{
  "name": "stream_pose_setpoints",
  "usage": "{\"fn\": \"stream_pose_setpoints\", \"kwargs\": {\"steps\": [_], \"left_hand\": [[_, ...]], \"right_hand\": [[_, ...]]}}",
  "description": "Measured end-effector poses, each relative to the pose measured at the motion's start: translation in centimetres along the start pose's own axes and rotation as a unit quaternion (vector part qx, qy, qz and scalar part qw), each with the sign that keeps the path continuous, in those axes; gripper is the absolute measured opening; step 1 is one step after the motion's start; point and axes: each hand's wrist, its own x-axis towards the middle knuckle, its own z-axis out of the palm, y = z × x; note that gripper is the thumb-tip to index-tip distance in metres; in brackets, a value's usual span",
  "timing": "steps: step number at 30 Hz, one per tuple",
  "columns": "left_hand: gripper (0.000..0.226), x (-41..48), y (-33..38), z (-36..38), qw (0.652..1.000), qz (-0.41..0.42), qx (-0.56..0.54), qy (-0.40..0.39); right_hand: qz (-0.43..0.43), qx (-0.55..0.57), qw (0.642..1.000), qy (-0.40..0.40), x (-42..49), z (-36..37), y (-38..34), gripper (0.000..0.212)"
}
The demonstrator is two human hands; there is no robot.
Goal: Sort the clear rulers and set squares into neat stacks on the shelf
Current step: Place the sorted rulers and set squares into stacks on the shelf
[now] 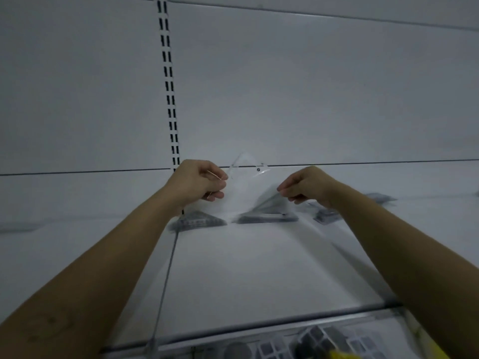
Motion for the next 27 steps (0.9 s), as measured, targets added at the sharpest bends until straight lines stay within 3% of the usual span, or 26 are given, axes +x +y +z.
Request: {"fn": "stream_pose_setpoints", "kwargs": {"steps": [4,7,11,22,27], "left_hand": [[0.009,2.3,1.0,2.5,0.999,0.028,0.008,0.012],[0.012,3.7,0.1,4.4,0.994,0.057,0.024,0.092],[0.012,4.2,-2.4,6.2,0.984,0.053,0.013,0.169],[0.012,3.2,-4.1,7.5,0.983,0.064,0.098,0.138],[0.013,2.9,-4.0,8.2,0.99,0.025,0.081,0.109]], "right_hand": [[-0.042,-0.087,0.994,-0.043,1.8,1.0,0.4,0.012],[-0.086,-0.193,0.977,-0.029,2.7,2.2,1.0,0.013],[-0.113,-0.212,0.971,0.01,3.1,3.7,2.4,0.013],[-0.137,-0.289,0.947,0.002,3.0,2.5,3.1,0.017],[-0.11,-0.225,0.963,0.098,1.9,-2.3,2.5,0.024]]}}
